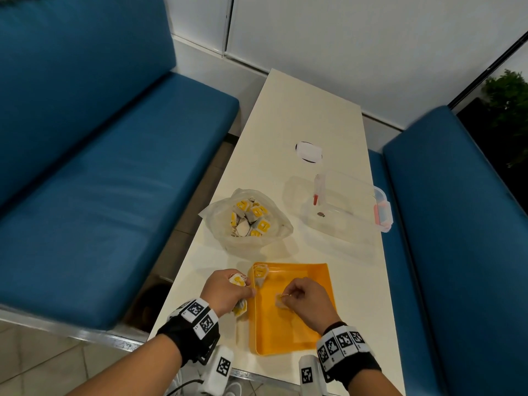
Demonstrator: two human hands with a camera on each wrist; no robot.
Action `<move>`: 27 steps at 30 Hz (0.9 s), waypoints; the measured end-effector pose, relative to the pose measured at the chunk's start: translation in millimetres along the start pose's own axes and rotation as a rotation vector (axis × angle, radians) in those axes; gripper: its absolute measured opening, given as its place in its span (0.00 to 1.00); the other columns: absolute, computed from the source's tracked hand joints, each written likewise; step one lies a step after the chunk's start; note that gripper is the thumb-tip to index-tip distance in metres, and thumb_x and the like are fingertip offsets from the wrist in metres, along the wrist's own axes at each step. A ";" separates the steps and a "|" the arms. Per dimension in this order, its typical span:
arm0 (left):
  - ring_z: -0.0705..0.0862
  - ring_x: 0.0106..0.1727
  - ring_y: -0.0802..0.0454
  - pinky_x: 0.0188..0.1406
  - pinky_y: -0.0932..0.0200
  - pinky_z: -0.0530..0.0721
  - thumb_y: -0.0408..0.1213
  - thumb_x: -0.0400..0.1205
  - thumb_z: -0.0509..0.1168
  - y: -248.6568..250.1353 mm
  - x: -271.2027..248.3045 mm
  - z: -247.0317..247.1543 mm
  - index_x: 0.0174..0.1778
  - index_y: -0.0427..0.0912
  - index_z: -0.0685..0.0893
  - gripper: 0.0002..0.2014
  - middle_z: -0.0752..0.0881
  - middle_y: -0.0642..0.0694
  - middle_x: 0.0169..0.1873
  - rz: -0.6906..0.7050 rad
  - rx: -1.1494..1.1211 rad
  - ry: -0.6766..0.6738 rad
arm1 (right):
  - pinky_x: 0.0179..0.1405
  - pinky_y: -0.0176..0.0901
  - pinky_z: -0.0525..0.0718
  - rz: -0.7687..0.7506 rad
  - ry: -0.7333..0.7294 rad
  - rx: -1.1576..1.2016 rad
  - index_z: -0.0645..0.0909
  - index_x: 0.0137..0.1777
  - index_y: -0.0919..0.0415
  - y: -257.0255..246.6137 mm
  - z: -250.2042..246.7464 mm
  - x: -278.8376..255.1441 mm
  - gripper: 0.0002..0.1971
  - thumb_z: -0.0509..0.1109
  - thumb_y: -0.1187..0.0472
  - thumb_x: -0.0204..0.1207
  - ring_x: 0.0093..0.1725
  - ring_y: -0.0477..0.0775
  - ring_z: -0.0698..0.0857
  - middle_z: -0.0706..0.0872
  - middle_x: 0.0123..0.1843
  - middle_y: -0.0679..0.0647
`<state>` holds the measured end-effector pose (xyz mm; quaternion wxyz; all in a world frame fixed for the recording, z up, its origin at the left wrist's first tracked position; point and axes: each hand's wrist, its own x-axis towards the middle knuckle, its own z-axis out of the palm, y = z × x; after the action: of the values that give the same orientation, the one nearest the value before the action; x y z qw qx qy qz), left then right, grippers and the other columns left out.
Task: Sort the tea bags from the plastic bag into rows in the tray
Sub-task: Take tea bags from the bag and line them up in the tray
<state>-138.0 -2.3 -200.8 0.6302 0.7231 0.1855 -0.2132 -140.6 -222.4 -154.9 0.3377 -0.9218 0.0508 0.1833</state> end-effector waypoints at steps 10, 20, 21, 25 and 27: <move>0.88 0.34 0.49 0.39 0.52 0.90 0.32 0.66 0.84 1.0 -0.7 -0.3 0.37 0.41 0.92 0.09 0.91 0.46 0.31 0.005 0.007 0.008 | 0.38 0.45 0.86 0.026 -0.037 0.241 0.85 0.37 0.56 8.0 -1.1 5.3 0.08 0.79 0.69 0.70 0.35 0.45 0.84 0.87 0.36 0.51; 0.88 0.33 0.50 0.39 0.53 0.90 0.33 0.65 0.85 0.6 0.4 -0.3 0.37 0.42 0.92 0.10 0.90 0.47 0.30 0.008 0.015 0.012 | 0.27 0.44 0.82 0.094 -0.181 0.276 0.83 0.41 0.62 6.1 4.3 17.9 0.10 0.72 0.77 0.74 0.34 0.62 0.87 0.86 0.35 0.60; 0.88 0.33 0.51 0.38 0.54 0.90 0.33 0.64 0.85 0.9 0.4 -0.3 0.37 0.42 0.92 0.10 0.90 0.47 0.30 0.008 0.016 0.012 | 0.27 0.43 0.83 0.096 -0.204 0.248 0.83 0.41 0.61 4.4 6.2 19.3 0.11 0.71 0.78 0.74 0.33 0.61 0.87 0.86 0.34 0.58; 0.87 0.31 0.52 0.34 0.58 0.88 0.32 0.64 0.85 2.2 0.6 -0.2 0.37 0.42 0.92 0.10 0.90 0.49 0.29 0.014 0.018 0.009 | 0.25 0.37 0.80 0.103 -0.312 0.171 0.83 0.40 0.60 -5.5 13.8 24.8 0.11 0.71 0.77 0.74 0.28 0.49 0.85 0.86 0.29 0.54; 0.87 0.31 0.53 0.34 0.58 0.88 0.32 0.64 0.85 2.2 0.6 0.0 0.37 0.42 0.92 0.10 0.89 0.49 0.28 0.020 0.023 0.011 | 0.23 0.33 0.77 0.111 -0.331 0.159 0.83 0.41 0.61 -11.0 16.0 28.7 0.10 0.72 0.77 0.74 0.25 0.43 0.84 0.86 0.28 0.53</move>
<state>-136.3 -2.6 -199.3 0.6228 0.7335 0.1793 -0.2049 -116.5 -202.9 -170.2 0.4025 -0.8454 0.0595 0.3460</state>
